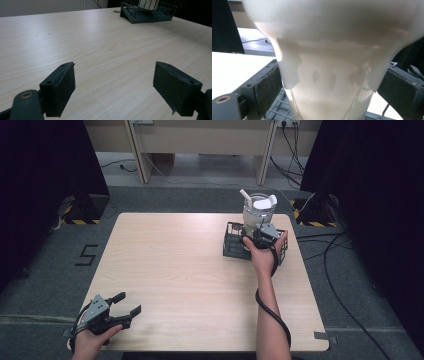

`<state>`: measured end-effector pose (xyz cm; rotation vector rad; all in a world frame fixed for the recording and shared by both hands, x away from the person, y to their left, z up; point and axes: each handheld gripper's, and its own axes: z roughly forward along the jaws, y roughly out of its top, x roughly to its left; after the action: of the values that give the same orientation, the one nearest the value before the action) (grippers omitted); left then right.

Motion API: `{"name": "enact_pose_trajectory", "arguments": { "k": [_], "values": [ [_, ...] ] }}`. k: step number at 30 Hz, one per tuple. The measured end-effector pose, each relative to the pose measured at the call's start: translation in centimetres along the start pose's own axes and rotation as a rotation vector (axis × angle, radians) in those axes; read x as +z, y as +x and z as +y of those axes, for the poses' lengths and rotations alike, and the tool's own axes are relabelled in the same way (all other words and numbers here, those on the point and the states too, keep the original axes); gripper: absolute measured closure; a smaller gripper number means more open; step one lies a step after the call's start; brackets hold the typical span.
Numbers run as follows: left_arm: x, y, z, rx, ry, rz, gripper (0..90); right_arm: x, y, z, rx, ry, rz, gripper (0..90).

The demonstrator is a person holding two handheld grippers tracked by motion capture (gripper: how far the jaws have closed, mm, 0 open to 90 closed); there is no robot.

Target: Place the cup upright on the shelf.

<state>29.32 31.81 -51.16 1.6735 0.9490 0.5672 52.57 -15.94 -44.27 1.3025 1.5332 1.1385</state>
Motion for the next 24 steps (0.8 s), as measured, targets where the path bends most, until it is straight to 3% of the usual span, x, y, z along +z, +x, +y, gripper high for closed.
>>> {"name": "enact_pose_trajectory", "arguments": {
  "k": [12,24],
  "values": [
    [0.0,0.0,0.0,-0.006,-0.004,-0.001,17.1,-1.7,0.0,0.2,-0.026,0.029,-0.001,9.1],
    [-0.1,0.0,0.0,-0.005,-0.007,0.005,17.1,-3.4,-0.7,0.1,-0.016,0.075,0.025,11.2]
  ]
}}
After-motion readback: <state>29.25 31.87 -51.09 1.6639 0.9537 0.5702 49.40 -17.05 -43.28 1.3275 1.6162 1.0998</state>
